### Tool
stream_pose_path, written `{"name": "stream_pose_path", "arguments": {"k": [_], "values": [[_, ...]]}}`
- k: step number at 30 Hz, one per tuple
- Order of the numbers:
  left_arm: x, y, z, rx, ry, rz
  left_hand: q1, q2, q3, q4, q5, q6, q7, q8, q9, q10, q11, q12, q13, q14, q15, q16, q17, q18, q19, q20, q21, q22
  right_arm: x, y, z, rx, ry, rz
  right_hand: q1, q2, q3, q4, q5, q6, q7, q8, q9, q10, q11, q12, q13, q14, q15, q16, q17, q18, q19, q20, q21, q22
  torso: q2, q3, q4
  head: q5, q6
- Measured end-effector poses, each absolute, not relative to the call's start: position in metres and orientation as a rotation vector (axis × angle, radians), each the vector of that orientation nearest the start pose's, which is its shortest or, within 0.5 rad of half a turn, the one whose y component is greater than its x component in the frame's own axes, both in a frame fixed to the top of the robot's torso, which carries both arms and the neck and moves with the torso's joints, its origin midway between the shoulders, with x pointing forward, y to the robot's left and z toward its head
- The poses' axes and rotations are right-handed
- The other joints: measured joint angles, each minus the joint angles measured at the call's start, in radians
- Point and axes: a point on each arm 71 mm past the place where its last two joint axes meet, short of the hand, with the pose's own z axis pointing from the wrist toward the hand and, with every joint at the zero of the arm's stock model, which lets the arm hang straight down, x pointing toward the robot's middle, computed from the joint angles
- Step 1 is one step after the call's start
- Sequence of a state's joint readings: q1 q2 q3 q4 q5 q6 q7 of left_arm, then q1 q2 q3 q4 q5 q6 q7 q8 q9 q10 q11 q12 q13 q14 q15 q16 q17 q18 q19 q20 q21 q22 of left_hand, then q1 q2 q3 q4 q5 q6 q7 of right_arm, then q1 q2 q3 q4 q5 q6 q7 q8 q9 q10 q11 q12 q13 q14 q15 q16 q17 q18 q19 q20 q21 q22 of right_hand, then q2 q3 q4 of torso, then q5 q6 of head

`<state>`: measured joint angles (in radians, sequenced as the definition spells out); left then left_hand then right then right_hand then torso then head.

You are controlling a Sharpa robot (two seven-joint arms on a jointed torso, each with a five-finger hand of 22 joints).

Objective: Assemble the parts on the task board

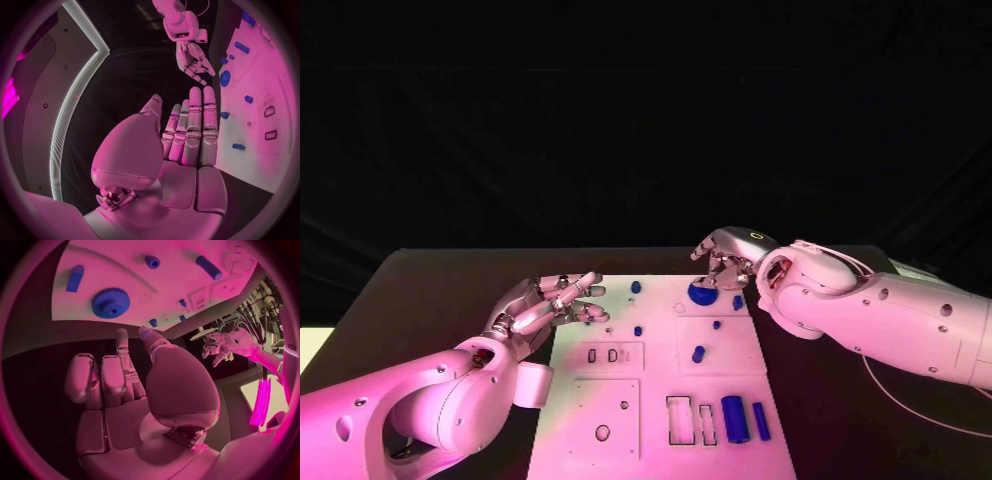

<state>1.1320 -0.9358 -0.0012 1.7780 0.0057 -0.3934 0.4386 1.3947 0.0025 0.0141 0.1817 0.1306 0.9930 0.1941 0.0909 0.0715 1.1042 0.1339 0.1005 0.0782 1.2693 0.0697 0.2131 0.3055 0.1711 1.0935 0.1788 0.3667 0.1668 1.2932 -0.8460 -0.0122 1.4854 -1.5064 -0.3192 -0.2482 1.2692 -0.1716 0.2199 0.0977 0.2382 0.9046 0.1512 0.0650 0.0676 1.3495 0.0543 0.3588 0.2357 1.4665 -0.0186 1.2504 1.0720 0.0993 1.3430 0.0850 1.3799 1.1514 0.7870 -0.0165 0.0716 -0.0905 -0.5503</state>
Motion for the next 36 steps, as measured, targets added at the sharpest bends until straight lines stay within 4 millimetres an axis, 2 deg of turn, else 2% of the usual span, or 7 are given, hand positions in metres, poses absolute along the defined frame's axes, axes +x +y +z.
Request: {"name": "stream_pose_path", "arguments": {"k": [2,6,8,9,11,17,36], "values": [[0.434,0.186,-0.171,-1.138,1.409,-1.653,0.000,0.000,0.000,0.000,0.000,0.000,0.000,0.000,0.000,0.000,0.000,0.000,0.000,0.000,0.000,0.000,0.000,0.000,0.000,0.000,0.000,0.000,0.515,-0.225,-0.132,-0.057,1.603,0.456,0.034,0.013,-0.082,0.036,0.000,-0.007,0.004,0.000,0.001,-0.028,-0.003,0.095,0.118,-0.002,-0.008,0.062,0.074,-0.021,0.024,-0.003,0.033,0.056,-0.001,0.0003,-0.0019,0.000,0.000],[0.435,0.186,-0.172,-1.139,1.411,-1.654,0.000,0.000,0.000,0.000,0.000,0.000,0.000,0.000,0.000,0.000,0.000,0.000,0.000,0.000,0.000,0.000,0.002,0.000,0.000,0.000,0.000,0.001,0.519,-0.230,-0.138,-0.023,1.665,0.434,0.080,0.024,-0.156,0.097,0.000,-0.013,0.004,0.000,0.001,-0.040,0.004,0.419,0.489,0.001,-0.006,0.151,0.194,-0.023,0.052,0.008,0.071,0.127,-0.002,0.0011,-0.0042,0.001,-0.001],[0.435,0.186,-0.172,-1.139,1.412,-1.655,0.000,0.000,0.000,0.000,0.000,0.000,0.000,0.000,0.000,0.000,0.000,0.000,0.000,0.000,0.000,0.000,0.002,0.000,0.000,0.000,0.000,0.001,0.521,-0.231,-0.140,-0.014,1.687,0.423,0.094,0.039,-0.172,0.118,0.000,-0.013,0.004,0.000,0.001,-0.041,0.006,0.541,0.630,-0.002,-0.001,0.178,0.228,-0.024,0.060,0.009,0.082,0.149,-0.003,0.0009,-0.0042,-0.001,-0.001],[0.435,0.185,-0.172,-1.138,1.412,-1.656,0.000,0.000,0.000,0.000,0.000,0.000,0.000,0.000,0.000,0.000,0.000,0.000,0.000,0.000,0.000,0.000,0.004,0.000,0.000,0.000,0.000,0.001,0.521,-0.231,-0.141,-0.011,1.696,0.420,0.099,0.044,-0.173,0.125,0.000,-0.013,0.004,0.000,0.001,-0.037,0.009,0.585,0.681,-0.002,-0.001,0.187,0.233,-0.035,0.063,0.012,0.087,0.154,-0.003,0.0009,-0.0042,-0.001,-0.001],[0.435,0.185,-0.172,-1.138,1.414,-1.658,0.000,0.000,0.002,-0.002,0.000,0.000,0.000,0.000,0.000,0.000,0.000,0.000,0.000,0.000,0.000,0.000,0.004,0.000,0.000,0.000,0.000,0.001,0.523,-0.229,-0.143,-0.008,1.716,0.414,0.111,0.045,-0.177,0.132,0.000,-0.006,0.005,0.002,0.004,-0.022,0.010,0.647,0.752,-0.002,-0.001,0.199,0.236,-0.039,0.067,0.011,0.088,0.157,-0.003,0.0009,-0.0035,-0.002,-0.001],[0.435,0.185,-0.172,-1.139,1.416,-1.660,0.000,0.000,0.004,-0.004,0.000,0.000,0.000,0.000,0.000,0.000,0.000,0.000,0.000,0.000,0.000,0.000,0.005,0.000,0.000,0.000,0.000,0.001,0.525,-0.228,-0.148,-0.010,1.748,0.395,0.118,0.053,-0.177,0.132,0.004,0.011,0.002,0.008,0.005,-0.001,0.009,0.740,0.860,-0.002,-0.001,0.209,0.236,-0.039,0.072,0.014,0.097,0.157,-0.002,-0.0003,-0.0023,-0.002,-0.004],[0.436,0.184,-0.173,-1.140,1.422,-1.664,0.005,0.005,0.001,-0.007,0.000,0.000,0.000,0.000,0.000,0.000,0.000,-0.004,0.000,0.000,0.000,0.000,0.007,0.000,0.000,0.000,0.000,0.002,0.532,-0.222,-0.156,-0.030,1.783,0.359,0.143,0.078,-0.174,0.128,0.009,0.048,-0.007,0.027,0.007,0.031,0.002,0.837,0.975,-0.002,-0.001,0.222,0.236,-0.039,0.079,0.013,0.104,0.156,-0.001,-0.0014,0.0010,-0.004,-0.010]]}}
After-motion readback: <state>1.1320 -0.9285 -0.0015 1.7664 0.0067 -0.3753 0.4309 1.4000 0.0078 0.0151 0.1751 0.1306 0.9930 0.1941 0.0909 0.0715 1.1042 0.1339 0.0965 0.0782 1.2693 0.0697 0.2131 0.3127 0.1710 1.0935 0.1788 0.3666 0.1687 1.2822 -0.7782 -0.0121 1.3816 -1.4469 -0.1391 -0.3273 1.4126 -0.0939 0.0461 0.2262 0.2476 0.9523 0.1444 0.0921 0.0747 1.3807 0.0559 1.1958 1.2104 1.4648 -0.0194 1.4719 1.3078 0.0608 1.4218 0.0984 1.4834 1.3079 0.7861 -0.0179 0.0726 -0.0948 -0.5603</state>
